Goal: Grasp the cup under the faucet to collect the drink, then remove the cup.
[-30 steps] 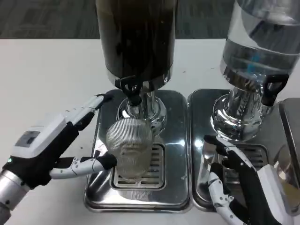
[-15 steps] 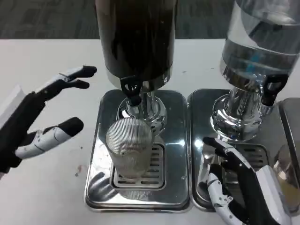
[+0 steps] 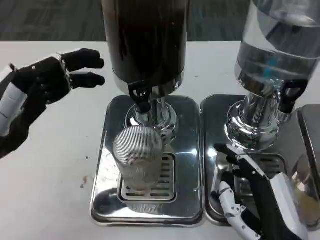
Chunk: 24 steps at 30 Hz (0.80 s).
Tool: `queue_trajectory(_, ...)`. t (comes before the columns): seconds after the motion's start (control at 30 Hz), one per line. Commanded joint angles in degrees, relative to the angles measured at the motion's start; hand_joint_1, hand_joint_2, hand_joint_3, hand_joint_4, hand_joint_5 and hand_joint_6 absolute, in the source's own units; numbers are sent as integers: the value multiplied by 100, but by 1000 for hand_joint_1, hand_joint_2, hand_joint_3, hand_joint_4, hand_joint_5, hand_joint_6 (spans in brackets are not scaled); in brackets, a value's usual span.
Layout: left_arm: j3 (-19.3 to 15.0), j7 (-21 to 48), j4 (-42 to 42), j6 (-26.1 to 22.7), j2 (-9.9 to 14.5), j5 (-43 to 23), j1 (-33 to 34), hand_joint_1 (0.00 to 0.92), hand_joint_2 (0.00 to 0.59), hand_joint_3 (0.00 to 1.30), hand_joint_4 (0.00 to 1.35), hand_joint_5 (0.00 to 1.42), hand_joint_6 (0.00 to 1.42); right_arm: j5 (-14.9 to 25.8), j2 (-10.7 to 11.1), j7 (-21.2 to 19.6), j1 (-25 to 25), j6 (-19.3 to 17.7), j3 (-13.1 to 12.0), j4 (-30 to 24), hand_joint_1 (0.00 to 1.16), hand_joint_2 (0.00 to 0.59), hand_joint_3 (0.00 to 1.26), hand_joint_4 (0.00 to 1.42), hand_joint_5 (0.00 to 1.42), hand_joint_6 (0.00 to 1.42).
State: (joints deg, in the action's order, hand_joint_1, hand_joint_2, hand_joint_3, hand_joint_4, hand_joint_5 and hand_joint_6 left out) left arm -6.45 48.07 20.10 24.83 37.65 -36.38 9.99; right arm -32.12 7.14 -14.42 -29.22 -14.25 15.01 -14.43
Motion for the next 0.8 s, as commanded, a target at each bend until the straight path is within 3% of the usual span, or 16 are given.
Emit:
queue_trajectory(0.03,-177,630,-89,-963,-79,-297,301,0,59,210,134,222,167,-2,-45,-70,38,-75,30,48,409,586,250,187,210,287)
queue_trajectory(0.37,-197,1516,-519,-2399,-405,-320,581,0,57,186,110,198,127,-14,-90,-188,19,-58,32,71,409,586,250,187,210,287)
queue_trajectory(0.6,-100,1663,-531,-2659,-563,-43,733,0,57,172,97,190,125,-14,-93,-267,19,-75,46,92,409,586,250,187,210,287)
queue_trajectory(0.8,-35,1797,-474,-2549,-700,254,879,0,51,167,97,181,122,-2,-99,-343,-31,-78,38,103,409,586,250,187,210,287)
